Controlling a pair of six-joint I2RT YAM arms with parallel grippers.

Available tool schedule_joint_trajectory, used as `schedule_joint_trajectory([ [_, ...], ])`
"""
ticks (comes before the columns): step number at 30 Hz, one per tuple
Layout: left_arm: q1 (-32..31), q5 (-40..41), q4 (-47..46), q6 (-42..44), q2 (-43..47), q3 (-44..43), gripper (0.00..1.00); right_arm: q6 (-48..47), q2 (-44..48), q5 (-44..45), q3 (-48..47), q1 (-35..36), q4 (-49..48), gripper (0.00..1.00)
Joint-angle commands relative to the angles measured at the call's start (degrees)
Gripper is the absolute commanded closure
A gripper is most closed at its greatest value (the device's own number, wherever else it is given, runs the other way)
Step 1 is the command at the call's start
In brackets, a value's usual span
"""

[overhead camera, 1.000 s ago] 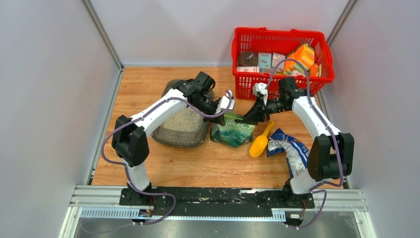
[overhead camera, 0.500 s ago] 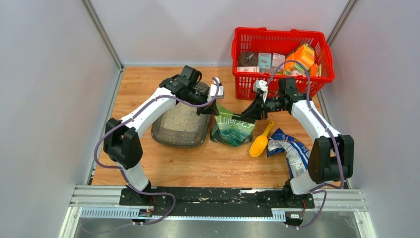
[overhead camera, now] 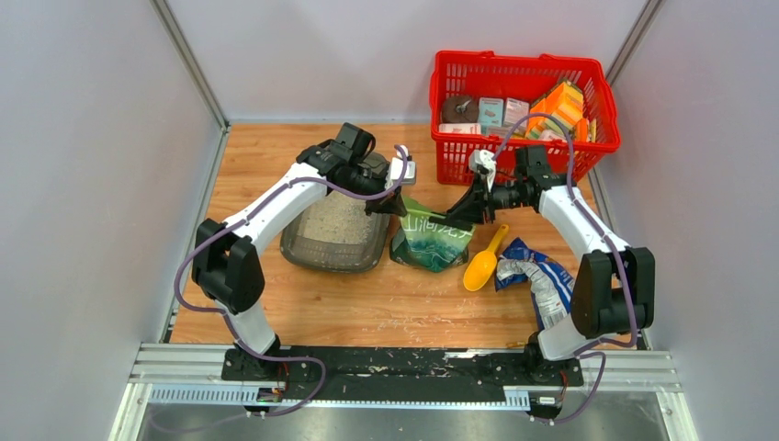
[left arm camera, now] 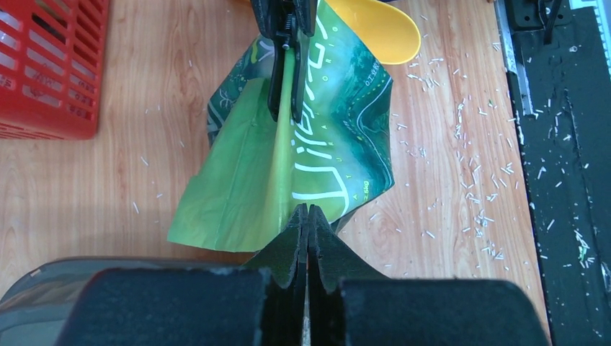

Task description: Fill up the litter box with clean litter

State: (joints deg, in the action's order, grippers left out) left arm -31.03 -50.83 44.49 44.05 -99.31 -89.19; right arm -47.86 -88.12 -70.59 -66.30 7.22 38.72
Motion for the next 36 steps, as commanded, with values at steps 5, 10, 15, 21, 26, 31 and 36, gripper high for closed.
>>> schedule_joint_trajectory([
  [5, 0.35, 0.46, 1.65, 1.91, 2.63, -0.55, 0.92, -10.23, -5.05, 2.56, -4.44, 0.42, 18.03, 0.72],
  [10, 0.7, 0.56, 2.09, 1.56, 5.08, -0.2, 0.85, -7.17, -1.01, 4.31, -9.36, 0.42, 18.41, 0.39],
  [15, 1.49, 2.3, -0.1, -2.29, 10.69, 2.69, 0.73, -0.23, 3.73, 8.79, -16.65, -0.63, 17.01, 0.25],
  [21, 3.77, 12.32, -8.79, -12.4, 19.39, 11.03, 0.28, 20.32, 8.92, 27.32, -18.16, -0.89, 4.98, 0.0],
  [26, 7.38, 26.52, -17.57, -25.12, 24.86, 17.99, 0.24, 42.47, 10.6, 60.91, -14.99, -0.72, -3.57, 0.0],
  [31, 11.95, 37.63, -20.84, -32.09, 28.38, 22.21, 0.23, 47.5, 10.15, 75.24, -15.53, -0.72, -0.92, 0.0],
  [36, 16.42, 44.06, -23.48, -34.21, 29.0, 23.71, 0.22, 49.52, 6.3, 76.3, -19.64, -0.72, 0.04, 0.0],
])
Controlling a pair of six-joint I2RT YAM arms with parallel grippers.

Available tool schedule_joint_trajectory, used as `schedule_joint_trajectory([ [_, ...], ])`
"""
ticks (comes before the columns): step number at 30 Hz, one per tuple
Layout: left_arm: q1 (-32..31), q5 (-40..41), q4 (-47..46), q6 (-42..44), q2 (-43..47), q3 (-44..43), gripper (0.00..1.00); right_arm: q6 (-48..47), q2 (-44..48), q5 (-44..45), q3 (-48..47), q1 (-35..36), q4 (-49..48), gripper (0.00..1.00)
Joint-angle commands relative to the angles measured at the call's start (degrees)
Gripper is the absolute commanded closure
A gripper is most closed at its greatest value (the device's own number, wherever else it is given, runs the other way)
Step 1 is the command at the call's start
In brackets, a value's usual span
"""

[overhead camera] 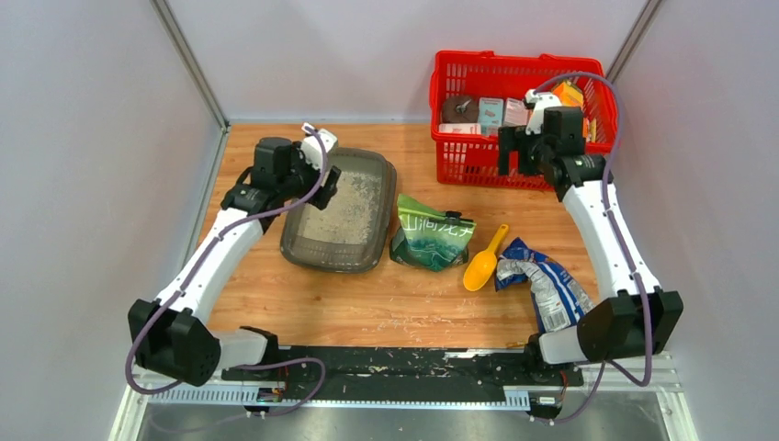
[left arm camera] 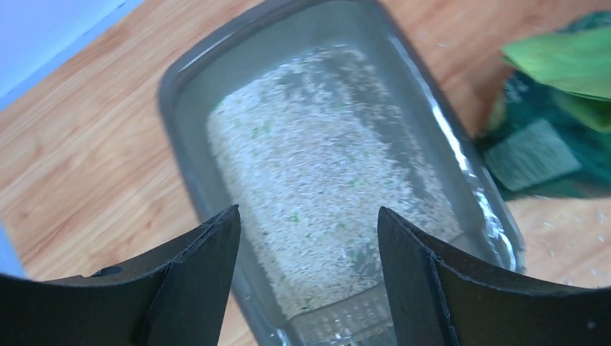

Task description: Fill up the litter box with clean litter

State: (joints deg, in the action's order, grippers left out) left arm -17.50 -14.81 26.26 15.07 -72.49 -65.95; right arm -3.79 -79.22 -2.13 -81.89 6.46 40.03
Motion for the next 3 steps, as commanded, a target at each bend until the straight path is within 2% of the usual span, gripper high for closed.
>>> schedule_joint_trajectory([
  [1, 3.52, 8.39, -5.6, -5.31, 2.09, 0.56, 0.22, 5.98, -4.69, 8.19, -5.98, 0.13, -1.27, 0.0],
  [3, 4.48, 9.62, -5.96, -5.66, 1.56, 0.3, 0.23, 5.21, -6.55, 9.07, -8.02, 0.13, -1.62, 0.0],
])
